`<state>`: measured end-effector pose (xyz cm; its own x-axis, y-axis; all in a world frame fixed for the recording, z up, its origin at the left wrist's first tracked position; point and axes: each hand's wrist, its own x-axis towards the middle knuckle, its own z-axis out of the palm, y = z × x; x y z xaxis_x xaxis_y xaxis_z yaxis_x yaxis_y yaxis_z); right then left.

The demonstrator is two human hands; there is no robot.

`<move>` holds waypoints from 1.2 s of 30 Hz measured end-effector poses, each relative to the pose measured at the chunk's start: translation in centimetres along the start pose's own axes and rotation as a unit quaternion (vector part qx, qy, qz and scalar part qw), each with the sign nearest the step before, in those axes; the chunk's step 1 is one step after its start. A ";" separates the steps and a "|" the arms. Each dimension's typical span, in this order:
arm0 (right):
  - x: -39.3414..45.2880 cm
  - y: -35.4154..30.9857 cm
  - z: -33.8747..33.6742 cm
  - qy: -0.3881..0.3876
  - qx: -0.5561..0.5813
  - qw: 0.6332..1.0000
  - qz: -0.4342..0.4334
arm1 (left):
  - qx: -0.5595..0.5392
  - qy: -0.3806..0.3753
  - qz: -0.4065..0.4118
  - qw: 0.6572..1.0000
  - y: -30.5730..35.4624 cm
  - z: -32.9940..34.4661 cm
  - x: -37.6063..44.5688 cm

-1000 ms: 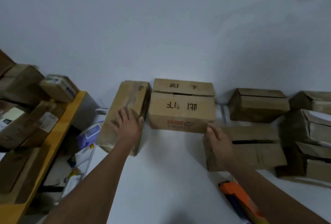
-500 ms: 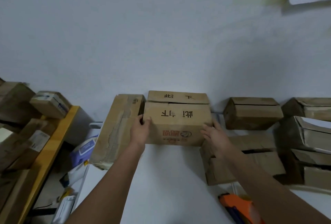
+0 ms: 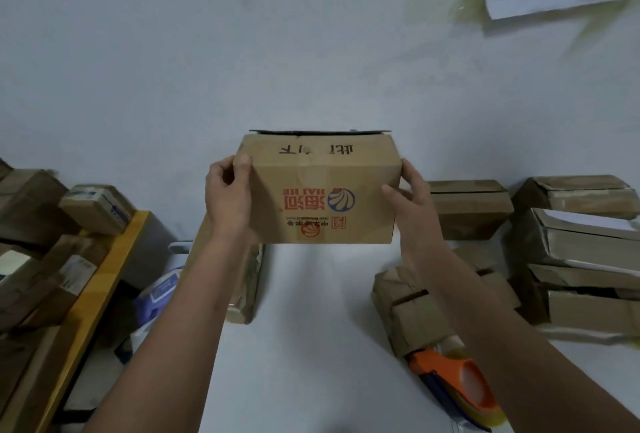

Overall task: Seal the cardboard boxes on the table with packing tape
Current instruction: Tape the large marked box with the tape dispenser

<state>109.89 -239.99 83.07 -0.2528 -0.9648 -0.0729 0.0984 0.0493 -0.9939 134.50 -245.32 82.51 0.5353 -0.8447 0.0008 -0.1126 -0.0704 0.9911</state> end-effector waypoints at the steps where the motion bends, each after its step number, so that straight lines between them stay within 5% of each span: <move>1: -0.8 -0.6 -0.2 0.000 -0.013 1.000 -0.019 | -0.004 0.003 0.003 1.000 0.6 -0.3 -0.6; 27: -26.3 7.2 -9.2 -0.189 -0.128 0.974 0.011 | -0.001 0.203 -0.148 0.968 -8.9 -14.0 -28.1; 31: -26.7 9.6 -8.7 -0.148 -0.105 0.978 0.104 | 0.046 0.167 -0.154 0.973 -11.7 -15.2 -28.8; 36: -25.1 12.7 -7.6 -0.027 -0.194 0.977 0.079 | 0.079 0.091 -0.122 0.985 -13.1 -14.9 -26.7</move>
<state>110.20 -213.21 71.60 -0.2125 -0.9489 -0.2335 -0.2437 0.2828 -0.9277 134.18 -213.95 71.49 0.7019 -0.6847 -0.1961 -0.0838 -0.3527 0.9320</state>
